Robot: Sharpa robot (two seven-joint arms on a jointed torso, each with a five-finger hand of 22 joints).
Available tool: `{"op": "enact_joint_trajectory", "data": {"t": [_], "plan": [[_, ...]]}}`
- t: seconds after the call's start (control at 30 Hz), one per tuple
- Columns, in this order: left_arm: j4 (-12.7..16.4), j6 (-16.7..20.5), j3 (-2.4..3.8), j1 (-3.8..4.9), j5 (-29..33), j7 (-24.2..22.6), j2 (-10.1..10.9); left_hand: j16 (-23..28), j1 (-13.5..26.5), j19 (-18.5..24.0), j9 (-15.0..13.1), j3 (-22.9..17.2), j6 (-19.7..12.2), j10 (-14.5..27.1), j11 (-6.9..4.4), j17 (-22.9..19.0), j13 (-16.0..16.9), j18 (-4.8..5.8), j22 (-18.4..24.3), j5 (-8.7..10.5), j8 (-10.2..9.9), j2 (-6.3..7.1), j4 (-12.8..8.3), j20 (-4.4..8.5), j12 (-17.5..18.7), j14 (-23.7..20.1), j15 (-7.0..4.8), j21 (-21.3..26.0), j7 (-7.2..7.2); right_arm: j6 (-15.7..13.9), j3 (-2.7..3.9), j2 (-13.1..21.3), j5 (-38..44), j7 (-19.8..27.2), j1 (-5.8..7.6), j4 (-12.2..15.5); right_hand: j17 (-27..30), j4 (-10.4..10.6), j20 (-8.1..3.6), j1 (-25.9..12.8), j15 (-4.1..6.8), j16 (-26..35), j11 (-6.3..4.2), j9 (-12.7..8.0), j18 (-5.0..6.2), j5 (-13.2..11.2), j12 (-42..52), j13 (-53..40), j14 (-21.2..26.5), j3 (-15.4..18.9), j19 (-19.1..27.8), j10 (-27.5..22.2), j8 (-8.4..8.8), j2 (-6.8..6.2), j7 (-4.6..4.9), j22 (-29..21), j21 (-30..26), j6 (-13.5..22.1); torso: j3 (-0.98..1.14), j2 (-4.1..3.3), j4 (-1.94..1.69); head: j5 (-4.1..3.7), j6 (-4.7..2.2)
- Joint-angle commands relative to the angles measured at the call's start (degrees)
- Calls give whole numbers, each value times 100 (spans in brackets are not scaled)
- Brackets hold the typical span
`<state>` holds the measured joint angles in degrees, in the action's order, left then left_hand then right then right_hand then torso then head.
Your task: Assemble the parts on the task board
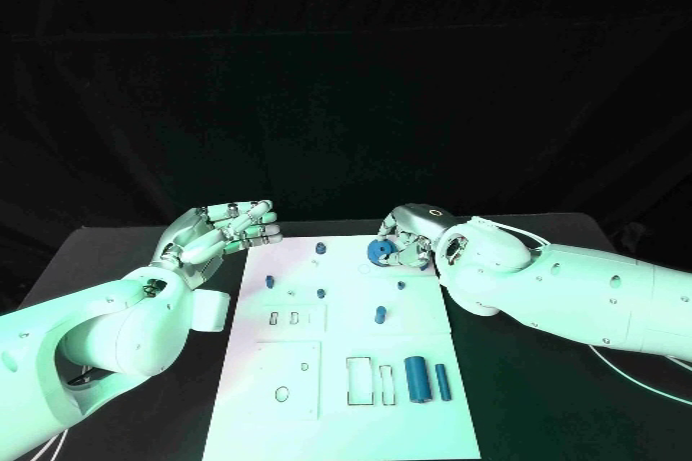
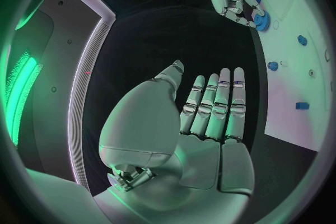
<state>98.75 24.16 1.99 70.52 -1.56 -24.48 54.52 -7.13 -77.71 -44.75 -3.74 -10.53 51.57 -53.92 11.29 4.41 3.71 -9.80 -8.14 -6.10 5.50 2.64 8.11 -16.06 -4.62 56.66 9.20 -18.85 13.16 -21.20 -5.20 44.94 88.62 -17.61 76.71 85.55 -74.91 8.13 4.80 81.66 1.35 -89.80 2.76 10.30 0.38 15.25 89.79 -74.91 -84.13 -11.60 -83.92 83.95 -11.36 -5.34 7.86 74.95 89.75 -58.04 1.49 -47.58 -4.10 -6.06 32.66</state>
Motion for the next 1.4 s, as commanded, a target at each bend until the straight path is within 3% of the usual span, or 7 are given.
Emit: {"op": "enact_joint_trajectory", "data": {"t": [0.03, 0.33, 0.5, 0.73, 0.97, 1.1, 1.4], "plan": [[8, -115, 3, 5, -35, -19, -10, 7, -5, -31, -2, 7, 20, 11, 29, -10, -4, -61, -2, 8, -37, -35, -33, -16, 19, 45, -1, -34, 113, -475, 3, -17, 324, 113, 6, 159, -1509, -9, -37, -88, 43, -20, -52, 145, -38, 84, 21, -1509, -587, -52, -608, 605, 11, 64, -104, 1505, 25, -149, 2, -1, -4, 16, -14], [-7, -88, 3, 5, -35, 4, -28, 14, -1, -29, -2, 12, 15, 18, 32, -11, -4, -61, -1, 9, -45, -35, -37, -16, 28, 45, 0, -35, 115, -591, 2, -449, 681, 78, 20, 265, -1509, -14, -40, -111, 45, -20, -54, 150, -38, 125, 21, -1509, -587, -74, -608, 605, 23, 62, -105, 1505, 25, -151, -3, -5, -20, 59, 10], [-8, -86, 3, 5, -35, 7, -36, 14, -1, -29, -2, 12, 15, 18, 32, -11, -4, -61, -1, 9, -45, -35, -37, -16, 28, 45, 0, -35, 115, -567, -21, -762, 754, 48, 22, 92, -1509, -16, -41, -116, 46, -20, -54, 152, -38, 136, 21, -1509, -587, -83, -608, 605, 27, 65, -106, 1505, 25, -152, -17, -10, -23, 89, 16], [-9, -86, 3, 5, -35, 6, -44, 14, -1, -29, -2, 12, 15, 18, 32, -11, -4, -61, -1, 9, -45, -35, -37, -16, 28, 45, 0, -35, 115, -528, -89, -1158, 766, 46, -6, -232, -1509, -17, -41, -119, 46, -20, -54, 152, -38, 139, 21, -1509, -587, -86, -608, 605, 29, 66, -106, 1505, 25, -151, -9, -12, -20, 121, 30], [-1, -91, 3, 6, -35, 7, -47, 14, -1, -29, -2, 12, 15, 18, 32, -11, -4, -61, -1, 9, -45, -35, -37, -16, 28, 45, 0, -35, 115, -496, -112, -1384, 776, 62, -65, -452, -1509, -21, -42, -122, 46, -20, -55, 152, -38, 149, 21, -1509, -587, -95, -608, 605, 36, 66, -105, 1505, 25, -147, -8, -10, -21, 162, 50], [5, -85, 3, 6, -35, 8, -32, 14, -1, -29, -2, 12, 15, 18, 32, -11, -4, -61, -1, 9, -45, -35, -37, -16, 28, 45, 0, -35, 115, -484, -131, -1501, 789, 77, -84, -599, -1509, -21, -42, -122, 46, -20, -55, 152, -38, 149, 21, -1509, -587, -95, -608, 605, 36, 66, -105, 1505, 25, -147, 1, -10, 12, 204, 56], [13, -87, 3, 6, -35, 7, -32, 14, -1, -29, -2, 12, 15, 18, 32, -11, -4, -61, -1, 9, -45, -35, -37, -16, 28, 45, 0, -35, 115, -415, -143, -1639, 822, 79, -136, -741, -1509, -31, -42, -135, 45, -20, -52, 152, -38, 157, 21, -1509, -587, -108, -608, 605, 53, 55, -100, 1505, 25, -137, 5, -6, 2, 225, 90]]}}
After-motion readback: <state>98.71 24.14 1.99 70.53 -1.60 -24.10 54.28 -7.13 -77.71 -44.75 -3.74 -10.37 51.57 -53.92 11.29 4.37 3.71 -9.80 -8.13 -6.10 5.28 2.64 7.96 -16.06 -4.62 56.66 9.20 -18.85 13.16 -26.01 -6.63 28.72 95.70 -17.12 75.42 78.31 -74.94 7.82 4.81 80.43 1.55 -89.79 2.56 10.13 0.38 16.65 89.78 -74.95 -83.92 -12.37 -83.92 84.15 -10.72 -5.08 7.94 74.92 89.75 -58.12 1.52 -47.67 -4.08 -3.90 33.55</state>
